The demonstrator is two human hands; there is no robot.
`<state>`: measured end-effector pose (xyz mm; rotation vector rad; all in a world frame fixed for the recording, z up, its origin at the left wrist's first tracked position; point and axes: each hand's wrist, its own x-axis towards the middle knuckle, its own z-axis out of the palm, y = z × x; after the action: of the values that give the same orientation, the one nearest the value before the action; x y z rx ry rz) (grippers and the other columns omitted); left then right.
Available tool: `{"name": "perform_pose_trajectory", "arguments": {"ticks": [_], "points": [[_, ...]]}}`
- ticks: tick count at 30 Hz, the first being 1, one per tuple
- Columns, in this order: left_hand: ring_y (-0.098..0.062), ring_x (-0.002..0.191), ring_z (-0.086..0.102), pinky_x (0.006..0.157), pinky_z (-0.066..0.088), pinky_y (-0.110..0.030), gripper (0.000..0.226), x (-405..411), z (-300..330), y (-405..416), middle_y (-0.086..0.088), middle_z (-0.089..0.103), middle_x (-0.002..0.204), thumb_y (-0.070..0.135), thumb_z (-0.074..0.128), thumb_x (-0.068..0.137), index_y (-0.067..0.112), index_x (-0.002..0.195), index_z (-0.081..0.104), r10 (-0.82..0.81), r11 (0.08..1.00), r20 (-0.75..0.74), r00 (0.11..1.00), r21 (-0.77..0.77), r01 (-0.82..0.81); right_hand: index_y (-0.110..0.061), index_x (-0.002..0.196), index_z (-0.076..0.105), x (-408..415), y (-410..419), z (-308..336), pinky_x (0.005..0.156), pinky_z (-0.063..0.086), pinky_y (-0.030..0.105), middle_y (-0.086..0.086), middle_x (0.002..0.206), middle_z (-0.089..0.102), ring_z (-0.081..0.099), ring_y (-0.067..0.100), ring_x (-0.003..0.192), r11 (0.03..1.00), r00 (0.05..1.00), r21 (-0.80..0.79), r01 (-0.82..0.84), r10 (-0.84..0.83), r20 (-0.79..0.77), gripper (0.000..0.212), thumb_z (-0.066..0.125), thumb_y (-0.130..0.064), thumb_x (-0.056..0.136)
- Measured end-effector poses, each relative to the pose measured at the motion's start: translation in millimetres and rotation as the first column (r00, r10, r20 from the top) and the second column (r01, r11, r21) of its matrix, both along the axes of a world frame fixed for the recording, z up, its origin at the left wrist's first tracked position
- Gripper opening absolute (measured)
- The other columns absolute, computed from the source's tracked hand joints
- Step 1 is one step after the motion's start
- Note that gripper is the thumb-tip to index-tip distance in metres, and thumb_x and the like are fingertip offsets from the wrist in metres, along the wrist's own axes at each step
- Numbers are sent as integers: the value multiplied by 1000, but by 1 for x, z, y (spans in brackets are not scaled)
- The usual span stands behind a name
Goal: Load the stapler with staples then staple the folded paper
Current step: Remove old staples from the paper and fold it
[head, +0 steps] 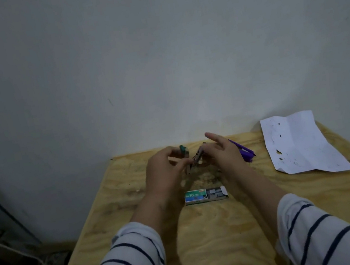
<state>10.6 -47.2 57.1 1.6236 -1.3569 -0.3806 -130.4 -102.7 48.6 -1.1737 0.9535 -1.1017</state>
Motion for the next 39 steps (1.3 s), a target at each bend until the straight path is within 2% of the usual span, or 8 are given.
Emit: {"name": "perform_pose_trajectory", "arguments": {"ticks": [4, 10, 13, 18, 22, 26, 31, 39], "points": [[-2, 69, 62, 62, 50, -15, 15, -22, -1, -8, 7, 69, 77, 23, 78, 76, 17, 87, 69, 67, 995, 19, 998, -74, -66, -12, 130, 51, -3, 3, 5, 91, 53, 35, 3, 119, 64, 64, 19, 106, 1000, 1000, 6, -24, 24, -3, 65, 79, -22, 73], [-2, 69, 60, 65, 52, -20, 28, -58, 13, -19, 10, 64, 86, 22, 76, 78, 21, 104, 66, -82, 993, 59, 995, -84, 87, -7, 104, 68, -42, 2, 24, 80, 54, 24, 5, 90, 71, 67, 16, 85, 981, 987, -129, 147, -154, -43, 24, 70, -18, 83], [-4, 71, 60, 65, 54, -29, 40, -71, 6, -24, 13, 59, 96, 35, 69, 84, 31, 119, 51, -97, 995, 125, 987, -16, 99, -9, 94, 69, -82, -15, 22, 83, 56, 33, 8, 88, 71, 69, 21, 83, 957, 956, -125, 260, -273, -103, 17, 64, -23, 87], [-12, 85, 61, 76, 54, -33, 20, -106, -4, -36, 7, 63, 102, 31, 55, 93, 25, 112, 56, -159, 987, 168, 973, 64, 150, -20, 70, 66, -147, -25, 10, 92, 52, 50, 12, 86, 73, 69, 33, 92, 890, 862, -98, 446, -456, -219, 18, 62, -27, 86], [-14, 92, 58, 85, 52, -35, 18, -139, -6, -52, 6, 62, 102, 25, 52, 93, 22, 110, 58, -255, 957, 187, 949, 192, 219, 3, 88, 67, -174, -28, 6, 83, 52, 46, 20, 91, 71, 65, 37, 83, 833, 775, -111, 541, -546, -318, 40, 52, -34, 89], [-16, 99, 58, 88, 50, -31, 24, -166, -7, -72, -1, 61, 116, 18, 51, 95, 16, 118, 54, -331, 906, 83, 940, 305, 292, -11, 109, 62, -189, -38, 0, 58, 45, 28, 6, 93, 66, 56, 18, 69, 853, 812, -68, 518, -515, -276, 37, 42, -38, 94], [-18, 99, 55, 80, 48, -29, 36, -195, -21, -101, -6, 57, 123, 21, 53, 95, 18, 130, 45, -345, 864, 27, 938, 399, 307, -6, 98, 61, -198, -42, -18, 64, 45, 32, 11, 85, 63, 56, 22, 71, 842, 826, 38, 538, -518, -222, 35, 39, -34, 96], [-34, 110, 55, 89, 54, -46, 67, -222, -38, -140, -11, 51, 128, 30, 64, 85, 22, 139, 27, -148, 874, 29, 988, 471, 117, -20, 87, 62, -193, -37, -48, 65, 50, 27, 3, 80, 66, 60, 16, 71, 790, 749, -205, 578, -614, -249, 32, 38, -36, 99]]}}
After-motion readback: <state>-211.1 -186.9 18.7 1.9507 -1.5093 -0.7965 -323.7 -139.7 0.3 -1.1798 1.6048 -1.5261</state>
